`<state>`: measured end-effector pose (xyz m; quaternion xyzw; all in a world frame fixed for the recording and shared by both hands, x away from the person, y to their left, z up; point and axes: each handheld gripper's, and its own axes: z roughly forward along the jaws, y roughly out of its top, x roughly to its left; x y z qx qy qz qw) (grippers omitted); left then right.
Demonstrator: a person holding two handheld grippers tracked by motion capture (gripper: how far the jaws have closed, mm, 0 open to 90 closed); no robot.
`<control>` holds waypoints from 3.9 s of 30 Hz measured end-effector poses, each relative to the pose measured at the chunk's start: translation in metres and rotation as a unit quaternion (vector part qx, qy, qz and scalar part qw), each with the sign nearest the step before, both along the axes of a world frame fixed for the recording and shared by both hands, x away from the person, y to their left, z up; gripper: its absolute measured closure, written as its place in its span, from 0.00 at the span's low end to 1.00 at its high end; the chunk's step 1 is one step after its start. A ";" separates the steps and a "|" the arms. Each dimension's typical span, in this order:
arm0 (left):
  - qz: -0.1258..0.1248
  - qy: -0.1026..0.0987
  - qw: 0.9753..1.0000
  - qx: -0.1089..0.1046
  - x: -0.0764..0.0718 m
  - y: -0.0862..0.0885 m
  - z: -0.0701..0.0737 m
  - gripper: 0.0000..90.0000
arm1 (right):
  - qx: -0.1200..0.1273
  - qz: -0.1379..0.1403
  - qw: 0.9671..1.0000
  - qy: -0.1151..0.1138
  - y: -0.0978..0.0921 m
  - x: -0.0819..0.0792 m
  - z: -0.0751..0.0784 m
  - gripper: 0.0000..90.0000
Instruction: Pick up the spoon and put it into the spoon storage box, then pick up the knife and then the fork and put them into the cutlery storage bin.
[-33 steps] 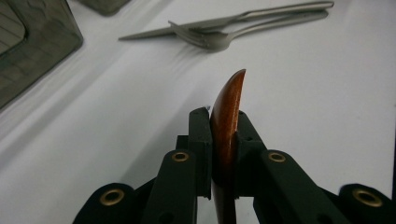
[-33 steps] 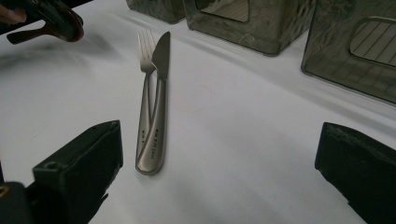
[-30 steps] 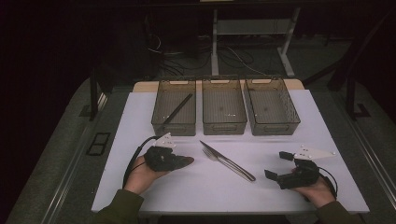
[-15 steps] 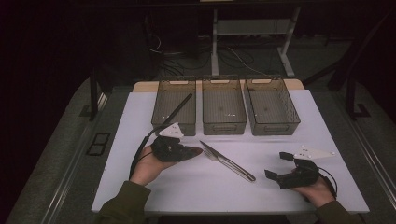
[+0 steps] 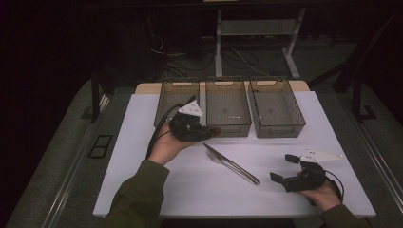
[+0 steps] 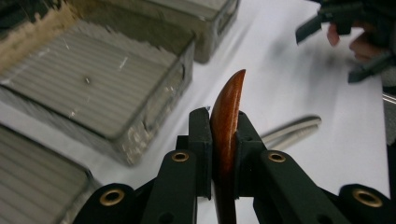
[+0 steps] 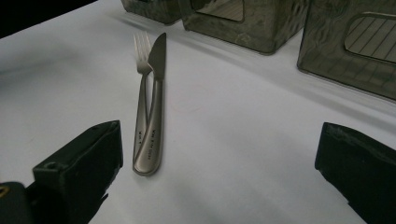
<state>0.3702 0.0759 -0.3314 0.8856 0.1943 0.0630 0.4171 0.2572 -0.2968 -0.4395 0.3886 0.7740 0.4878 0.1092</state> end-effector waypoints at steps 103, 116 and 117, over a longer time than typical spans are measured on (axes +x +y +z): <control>0.034 -0.013 0.998 -0.060 0.013 -0.027 -0.008 0.37 | 0.019 0.006 1.000 -0.003 -0.003 0.000 0.004 0.01; 0.052 -0.010 0.996 -0.072 -0.028 0.012 -0.030 0.30 | 0.018 0.005 1.000 0.001 -0.003 -0.001 0.004 0.01; 0.055 -0.007 0.996 -0.072 -0.032 0.015 -0.033 0.29 | 0.019 0.003 1.000 0.002 -0.003 0.000 0.004 0.01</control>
